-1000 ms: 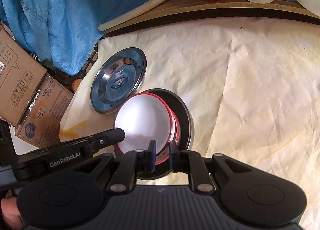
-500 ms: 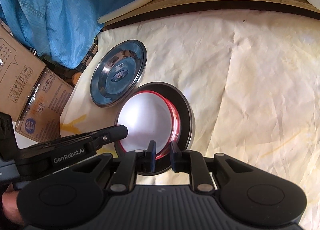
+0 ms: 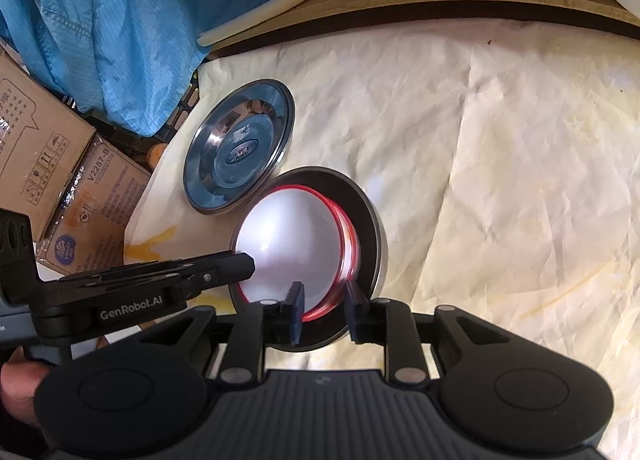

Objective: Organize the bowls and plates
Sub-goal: 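Lower the second white bowl into the white bowl and open the right gripper, then open the left gripper and bring both grippers to the steel bowl's rim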

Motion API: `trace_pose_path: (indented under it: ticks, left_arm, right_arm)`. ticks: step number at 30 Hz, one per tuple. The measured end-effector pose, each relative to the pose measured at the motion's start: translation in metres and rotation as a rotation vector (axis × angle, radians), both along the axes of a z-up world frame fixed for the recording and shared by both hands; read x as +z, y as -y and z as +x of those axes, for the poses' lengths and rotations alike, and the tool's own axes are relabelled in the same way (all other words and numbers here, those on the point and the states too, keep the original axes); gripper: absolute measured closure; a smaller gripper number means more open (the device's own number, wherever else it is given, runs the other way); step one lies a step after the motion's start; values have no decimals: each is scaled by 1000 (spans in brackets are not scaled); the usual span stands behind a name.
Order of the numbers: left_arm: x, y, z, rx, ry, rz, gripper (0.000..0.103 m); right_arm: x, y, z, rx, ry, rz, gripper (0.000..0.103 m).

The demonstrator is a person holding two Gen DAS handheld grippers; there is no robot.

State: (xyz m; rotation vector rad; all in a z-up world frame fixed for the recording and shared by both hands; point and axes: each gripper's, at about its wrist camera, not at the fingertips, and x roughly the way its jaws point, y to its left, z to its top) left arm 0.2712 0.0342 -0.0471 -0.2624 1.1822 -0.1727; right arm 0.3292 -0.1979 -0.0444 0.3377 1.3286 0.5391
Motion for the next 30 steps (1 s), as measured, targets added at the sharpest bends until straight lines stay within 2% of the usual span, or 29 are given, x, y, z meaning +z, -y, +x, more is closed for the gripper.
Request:
trace_pose_path:
  ticks: [5,7,9,19,24,30]
  left_arm:
    - [6,-2,1,-41,4,-3,73]
    - [9,-2,0,-54,10,6,56]
    - [11,-4,0,-66,18,9,51]
    - [26,-16,-7,-85,65,10,19]
    - [32,-25,-14,-93,116,-4,6]
    - [36,-33,-24,-110,181,18,1]
  right_arm:
    - [5,2,1,0,18,4,63]
    - [9,2,1,-2,29,8,54]
    - [13,3,1,-1,48,1,39]
    - [25,19,-3,-42,90,-7,18]
    - [34,26,-8,-54,129,-12,3]
    - [44,32,-17,-41,210,-65,0]
